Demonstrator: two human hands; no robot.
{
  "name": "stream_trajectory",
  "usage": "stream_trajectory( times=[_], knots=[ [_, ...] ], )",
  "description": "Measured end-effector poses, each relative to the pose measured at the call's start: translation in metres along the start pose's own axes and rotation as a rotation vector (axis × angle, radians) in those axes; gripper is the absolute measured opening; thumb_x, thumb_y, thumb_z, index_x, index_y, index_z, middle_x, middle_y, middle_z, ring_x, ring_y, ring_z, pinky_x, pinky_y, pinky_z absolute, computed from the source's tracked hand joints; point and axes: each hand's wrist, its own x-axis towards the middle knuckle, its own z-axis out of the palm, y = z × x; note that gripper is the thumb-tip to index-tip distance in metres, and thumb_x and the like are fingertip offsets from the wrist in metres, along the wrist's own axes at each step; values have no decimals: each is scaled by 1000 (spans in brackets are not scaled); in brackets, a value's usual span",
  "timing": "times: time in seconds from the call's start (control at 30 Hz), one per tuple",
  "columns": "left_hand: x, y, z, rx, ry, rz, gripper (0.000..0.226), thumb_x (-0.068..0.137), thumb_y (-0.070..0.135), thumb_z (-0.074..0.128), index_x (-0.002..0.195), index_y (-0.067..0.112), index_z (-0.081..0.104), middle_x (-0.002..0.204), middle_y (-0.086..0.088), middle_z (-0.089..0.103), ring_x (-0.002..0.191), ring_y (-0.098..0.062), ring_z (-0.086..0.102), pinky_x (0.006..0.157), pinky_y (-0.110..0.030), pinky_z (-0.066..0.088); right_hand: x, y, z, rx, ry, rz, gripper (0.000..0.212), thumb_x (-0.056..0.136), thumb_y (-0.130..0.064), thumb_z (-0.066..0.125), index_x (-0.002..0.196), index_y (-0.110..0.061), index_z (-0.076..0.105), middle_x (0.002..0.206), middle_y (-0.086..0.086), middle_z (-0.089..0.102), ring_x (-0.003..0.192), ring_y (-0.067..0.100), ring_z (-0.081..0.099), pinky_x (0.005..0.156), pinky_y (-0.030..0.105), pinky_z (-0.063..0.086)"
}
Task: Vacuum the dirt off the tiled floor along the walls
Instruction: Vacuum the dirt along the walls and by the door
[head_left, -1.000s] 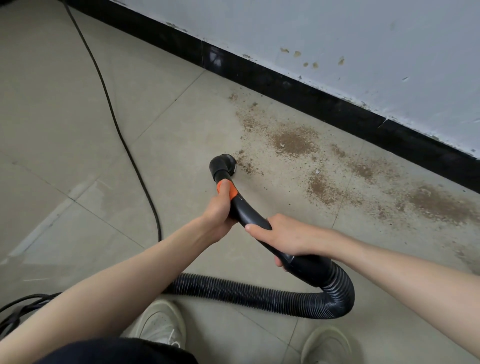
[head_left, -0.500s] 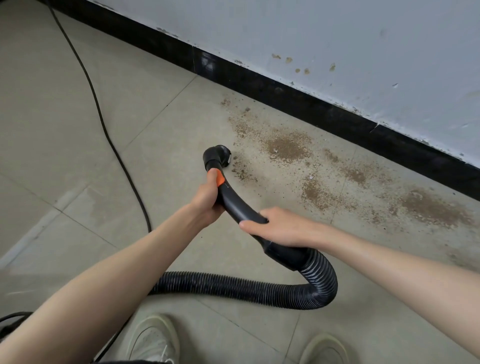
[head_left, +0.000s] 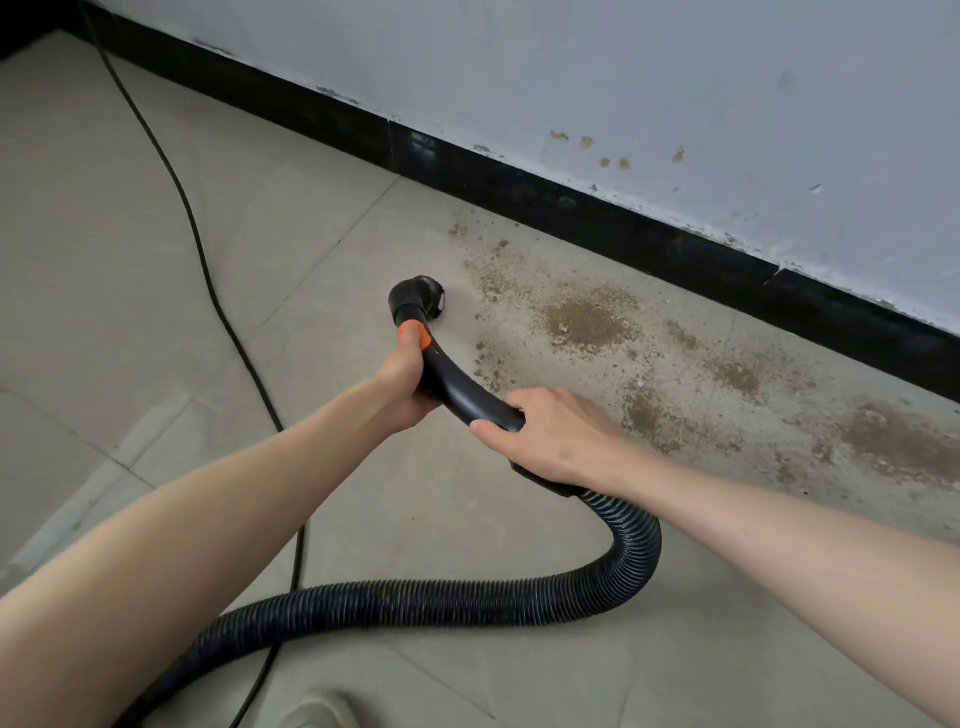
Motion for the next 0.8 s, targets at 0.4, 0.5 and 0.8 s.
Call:
stream_trajectory(
  times=[0.4, 0.5, 0.8],
  knots=[
    [6, 14, -43, 102, 181, 59, 31, 96, 36, 42, 99, 6, 45, 86, -7, 52, 76, -21, 54, 61, -33, 46, 20, -26, 19, 89, -9, -108, 43, 90, -64, 46, 72, -24, 49, 74, -2, 64, 69, 22, 61, 56, 29, 42],
    [1, 8, -22, 146, 143, 28, 32, 96, 38, 41, 89, 8, 46, 82, -6, 50, 74, -19, 52, 56, -32, 45, 6, -10, 21, 167, -11, -52, 42, 89, -64, 47, 78, -24, 53, 78, -2, 68, 69, 19, 65, 56, 28, 46],
    [27, 56, 29, 130, 90, 112, 27, 93, 35, 44, 86, 8, 48, 81, -6, 52, 72, -18, 53, 53, -30, 43, 48, 10, -14, 444, -1, 15, 51, 88, -62, 54, 79, -13, 57, 75, 3, 61, 69, 20, 59, 62, 32, 38]
  ],
)
